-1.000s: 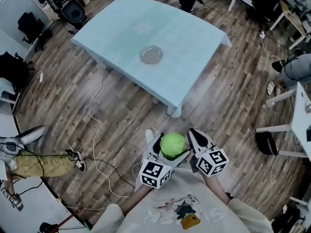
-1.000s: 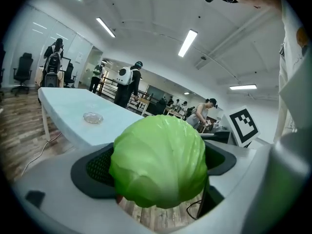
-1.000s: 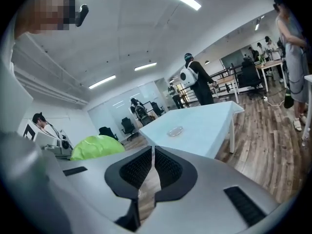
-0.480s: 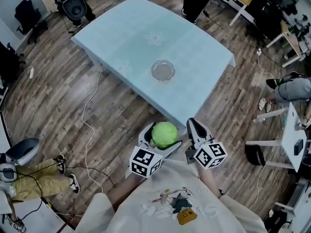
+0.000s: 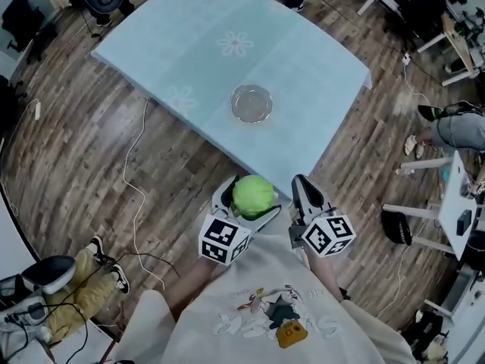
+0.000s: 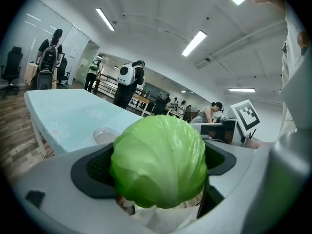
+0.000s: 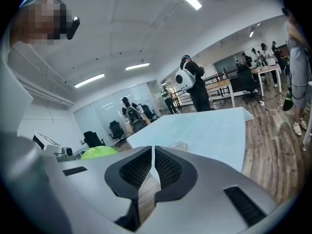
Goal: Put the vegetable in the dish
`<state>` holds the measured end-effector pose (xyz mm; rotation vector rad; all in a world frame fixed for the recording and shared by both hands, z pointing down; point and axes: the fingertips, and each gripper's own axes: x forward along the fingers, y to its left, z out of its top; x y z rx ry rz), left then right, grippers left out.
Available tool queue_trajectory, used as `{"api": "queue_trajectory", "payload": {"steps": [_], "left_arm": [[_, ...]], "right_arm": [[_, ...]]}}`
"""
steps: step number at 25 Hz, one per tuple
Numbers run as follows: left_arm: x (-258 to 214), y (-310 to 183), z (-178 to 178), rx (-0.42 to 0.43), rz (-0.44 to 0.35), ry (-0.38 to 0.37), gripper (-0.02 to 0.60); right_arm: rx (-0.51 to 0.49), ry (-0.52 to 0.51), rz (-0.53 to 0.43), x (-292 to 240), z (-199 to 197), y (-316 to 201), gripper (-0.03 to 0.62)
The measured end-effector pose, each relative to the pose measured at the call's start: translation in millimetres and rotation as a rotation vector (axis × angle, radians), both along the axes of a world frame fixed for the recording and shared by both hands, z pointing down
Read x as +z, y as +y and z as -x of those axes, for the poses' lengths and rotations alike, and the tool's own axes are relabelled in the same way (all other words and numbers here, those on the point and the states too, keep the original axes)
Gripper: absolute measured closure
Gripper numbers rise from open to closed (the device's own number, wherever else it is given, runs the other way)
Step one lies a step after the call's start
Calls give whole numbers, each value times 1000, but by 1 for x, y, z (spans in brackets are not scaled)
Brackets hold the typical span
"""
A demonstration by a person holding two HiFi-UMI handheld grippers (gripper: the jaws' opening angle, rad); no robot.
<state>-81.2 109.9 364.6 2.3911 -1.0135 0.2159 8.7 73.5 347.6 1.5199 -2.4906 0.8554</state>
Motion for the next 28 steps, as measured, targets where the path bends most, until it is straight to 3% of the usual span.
{"api": "queue_trajectory", "payload": {"steps": [6, 15, 20, 24, 28], "left_arm": [[4, -51, -17, -76, 21, -14, 38], [12, -122, -57, -182, 56, -119, 38], [11, -141, -62, -217, 78, -136, 38], [20, -146, -59, -198, 107, -150, 38], [34, -169, -43, -146, 117, -182, 38]], "right_arm": [[-100, -20, -6, 3, -7, -62, 557], [-236, -88, 12, 14, -49, -146, 557], [-192, -193, 22, 18, -56, -175, 557], [-199, -194, 30, 23, -53, -177, 557], [-130, -175, 18, 29, -53, -191, 557]]}}
